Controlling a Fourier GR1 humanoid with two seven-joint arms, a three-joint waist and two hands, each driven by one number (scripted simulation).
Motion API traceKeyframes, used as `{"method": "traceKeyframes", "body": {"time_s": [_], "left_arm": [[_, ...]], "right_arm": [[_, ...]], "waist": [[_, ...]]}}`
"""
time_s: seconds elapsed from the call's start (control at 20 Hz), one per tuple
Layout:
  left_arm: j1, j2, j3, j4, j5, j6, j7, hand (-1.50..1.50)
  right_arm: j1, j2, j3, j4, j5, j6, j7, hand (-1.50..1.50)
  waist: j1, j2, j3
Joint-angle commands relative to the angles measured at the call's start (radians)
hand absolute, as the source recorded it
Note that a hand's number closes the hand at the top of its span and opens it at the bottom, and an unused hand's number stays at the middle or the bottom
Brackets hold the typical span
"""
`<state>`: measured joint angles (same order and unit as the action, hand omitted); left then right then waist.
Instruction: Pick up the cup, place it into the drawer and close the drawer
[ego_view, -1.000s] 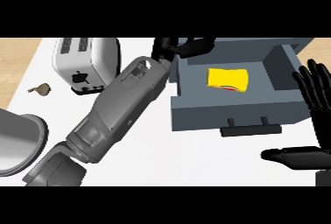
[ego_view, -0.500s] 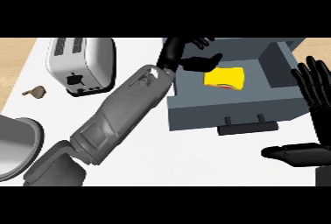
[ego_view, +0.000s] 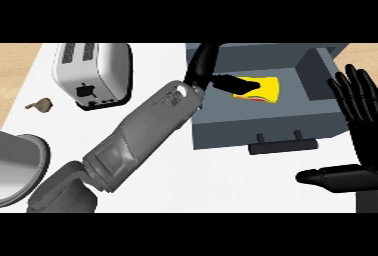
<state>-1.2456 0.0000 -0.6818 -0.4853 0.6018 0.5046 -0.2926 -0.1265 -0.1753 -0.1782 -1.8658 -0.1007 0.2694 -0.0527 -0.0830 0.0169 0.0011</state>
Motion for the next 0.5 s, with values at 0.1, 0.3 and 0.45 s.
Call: {"method": "traceKeyframes", "body": {"time_s": [0.1, 0.3, 0.45], "left_arm": [[0.003, 0.0, 0.0, -0.074, 0.061, 0.061, -0.074, -1.5], [-0.063, 0.0, 0.074, -0.081, 0.085, 0.034, -0.057, -1.5], [-0.059, 0.013, 0.115, -0.068, 0.073, 0.006, -0.077, -1.5]], "right_arm": [[-0.01, 0.005, 0.017, -0.059, -0.161, 0.076, 0.084, -1.5], [0.065, -0.06, -0.021, -0.067, -0.15, 0.155, 0.003, 1.5], [0.059, -0.15, -0.038, -0.061, -0.094, 0.206, 0.014, 1.5]], "waist": [[0.005, -0.005, -0.001], [0.045, -0.013, 0.0], [0.067, -0.015, -0.001]]}}
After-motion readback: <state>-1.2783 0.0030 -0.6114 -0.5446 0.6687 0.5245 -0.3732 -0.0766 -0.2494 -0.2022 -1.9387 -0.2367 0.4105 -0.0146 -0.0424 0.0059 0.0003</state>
